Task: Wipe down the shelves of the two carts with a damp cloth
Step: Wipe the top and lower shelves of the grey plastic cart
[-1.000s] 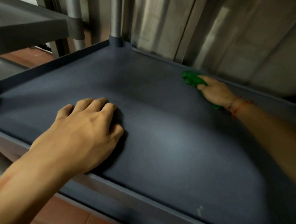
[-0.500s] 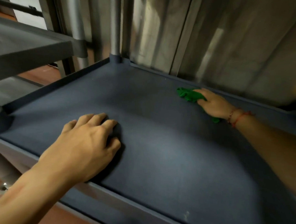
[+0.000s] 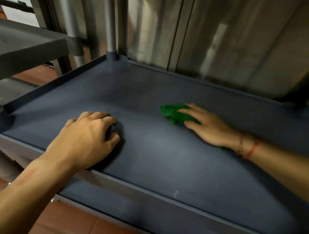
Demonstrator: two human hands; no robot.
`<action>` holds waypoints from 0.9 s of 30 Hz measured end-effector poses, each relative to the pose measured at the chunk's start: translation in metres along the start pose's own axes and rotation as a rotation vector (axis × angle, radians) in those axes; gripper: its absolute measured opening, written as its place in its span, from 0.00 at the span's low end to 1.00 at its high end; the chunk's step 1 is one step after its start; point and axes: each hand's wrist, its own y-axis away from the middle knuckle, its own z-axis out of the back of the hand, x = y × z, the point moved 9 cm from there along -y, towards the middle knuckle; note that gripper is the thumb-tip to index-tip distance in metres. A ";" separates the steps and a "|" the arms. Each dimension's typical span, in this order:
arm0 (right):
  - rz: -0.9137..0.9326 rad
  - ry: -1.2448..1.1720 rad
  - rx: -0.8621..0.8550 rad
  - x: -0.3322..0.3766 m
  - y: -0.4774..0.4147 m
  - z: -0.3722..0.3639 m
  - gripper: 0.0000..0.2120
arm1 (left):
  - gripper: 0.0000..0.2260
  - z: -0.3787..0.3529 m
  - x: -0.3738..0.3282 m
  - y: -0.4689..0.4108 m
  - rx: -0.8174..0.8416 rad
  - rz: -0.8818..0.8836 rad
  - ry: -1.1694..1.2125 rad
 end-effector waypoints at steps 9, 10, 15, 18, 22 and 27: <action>-0.101 0.017 -0.005 -0.030 -0.028 0.004 0.23 | 0.29 -0.019 -0.088 0.016 -0.054 -0.120 0.153; -0.138 0.020 -0.025 -0.036 -0.033 0.007 0.23 | 0.30 -0.022 -0.099 0.018 -0.045 -0.143 0.143; -0.149 0.015 -0.023 -0.028 -0.024 0.003 0.23 | 0.27 -0.025 -0.096 0.017 -0.063 -0.117 0.116; -0.026 -0.017 0.011 0.009 0.006 -0.003 0.23 | 0.24 -0.023 -0.099 0.017 -0.071 -0.110 0.090; 0.249 -0.064 0.101 0.074 0.074 -0.015 0.24 | 0.25 -0.018 -0.096 0.018 -0.077 -0.085 0.114; 0.363 -0.038 0.253 0.090 0.112 -0.020 0.24 | 0.26 -0.018 -0.098 0.018 -0.081 -0.108 0.139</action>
